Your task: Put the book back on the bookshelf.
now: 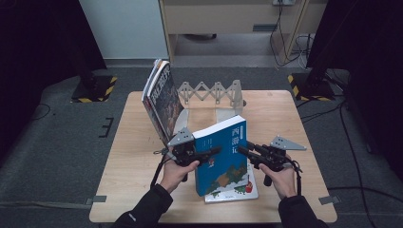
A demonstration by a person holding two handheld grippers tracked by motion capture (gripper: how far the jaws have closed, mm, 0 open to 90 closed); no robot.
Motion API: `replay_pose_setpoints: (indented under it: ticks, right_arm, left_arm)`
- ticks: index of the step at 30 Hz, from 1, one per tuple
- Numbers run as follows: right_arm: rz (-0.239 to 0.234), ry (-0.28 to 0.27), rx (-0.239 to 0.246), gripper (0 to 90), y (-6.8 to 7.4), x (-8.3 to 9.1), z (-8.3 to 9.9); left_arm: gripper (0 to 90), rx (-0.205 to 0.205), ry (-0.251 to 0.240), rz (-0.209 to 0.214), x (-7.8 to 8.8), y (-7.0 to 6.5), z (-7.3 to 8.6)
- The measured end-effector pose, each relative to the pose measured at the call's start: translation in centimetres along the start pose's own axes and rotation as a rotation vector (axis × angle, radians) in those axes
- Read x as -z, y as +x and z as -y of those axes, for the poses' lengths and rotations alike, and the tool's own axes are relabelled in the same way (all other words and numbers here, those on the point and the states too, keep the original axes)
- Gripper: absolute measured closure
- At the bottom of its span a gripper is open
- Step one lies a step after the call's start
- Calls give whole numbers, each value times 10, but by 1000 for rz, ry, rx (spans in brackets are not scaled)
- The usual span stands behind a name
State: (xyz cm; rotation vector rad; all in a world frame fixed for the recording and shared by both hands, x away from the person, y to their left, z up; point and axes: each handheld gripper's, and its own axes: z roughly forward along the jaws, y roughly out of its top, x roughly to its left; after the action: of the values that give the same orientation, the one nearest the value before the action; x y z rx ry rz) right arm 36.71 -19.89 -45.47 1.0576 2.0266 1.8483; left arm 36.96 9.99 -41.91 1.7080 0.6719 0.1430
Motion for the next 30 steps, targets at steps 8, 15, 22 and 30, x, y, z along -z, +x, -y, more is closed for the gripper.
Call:
replay_pose_setpoints:
  ticks: [8,15,22,30]
  right_arm:
    - [5,13,4,611,-2,4,2]
    - [140,57,20,452,-18,16,6]
    - [378,283,65,356,-46,32,28]
    - [462,456,56,261,-67,30,48]
  left_arm:
    - [604,13,20,-26,-5,-2,-2]
    - [608,62,48,-45,-1,-3,-6]
    - [611,74,74,-43,8,-4,-16]
    - [612,62,61,-80,27,-3,-32]
